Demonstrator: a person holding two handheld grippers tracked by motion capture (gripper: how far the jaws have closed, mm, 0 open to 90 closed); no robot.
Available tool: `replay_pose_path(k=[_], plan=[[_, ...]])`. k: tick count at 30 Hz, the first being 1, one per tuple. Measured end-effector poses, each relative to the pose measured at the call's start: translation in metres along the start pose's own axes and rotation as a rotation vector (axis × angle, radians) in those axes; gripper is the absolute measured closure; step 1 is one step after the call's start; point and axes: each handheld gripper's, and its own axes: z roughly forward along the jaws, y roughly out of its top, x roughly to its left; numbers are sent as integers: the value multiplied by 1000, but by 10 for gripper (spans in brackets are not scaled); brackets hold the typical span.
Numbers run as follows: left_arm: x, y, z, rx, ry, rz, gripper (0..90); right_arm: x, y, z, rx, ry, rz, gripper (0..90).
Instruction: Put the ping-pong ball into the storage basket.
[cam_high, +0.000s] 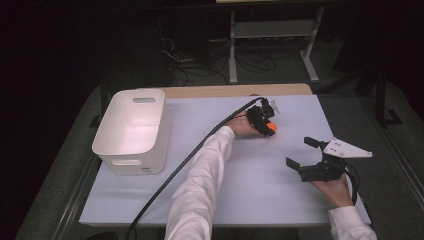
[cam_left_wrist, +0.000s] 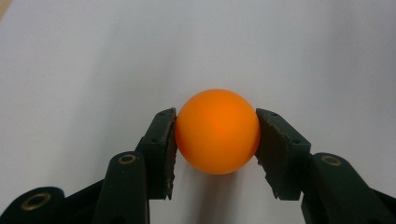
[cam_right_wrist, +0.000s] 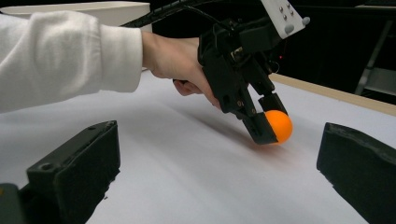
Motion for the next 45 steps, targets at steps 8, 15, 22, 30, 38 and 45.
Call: replay_pose_path(k=[8, 15, 22, 30, 38, 45], plan=[[-1, 2, -13, -12, -16, -12, 506, 0, 0, 0, 2, 2, -2, 0], [-6, 6, -23, -11, -20, 9, 506, 0, 0, 0, -1, 3, -9, 0], [-8, 9, -41, -24, -9, 10, 506, 0, 1, 1, -1, 0, -15, 0], [-10, 11, -55, -29, -3, 27, 506, 1, 1, 2, 2, 5, -19, 0], [-11, 12, -70, -28, -3, 33, 506, 2, 1, 3, 13, 7, -22, 0], [-13, 14, -86, -41, -7, 35, 506, 4, 1, 4, 19, 8, -30, 0]])
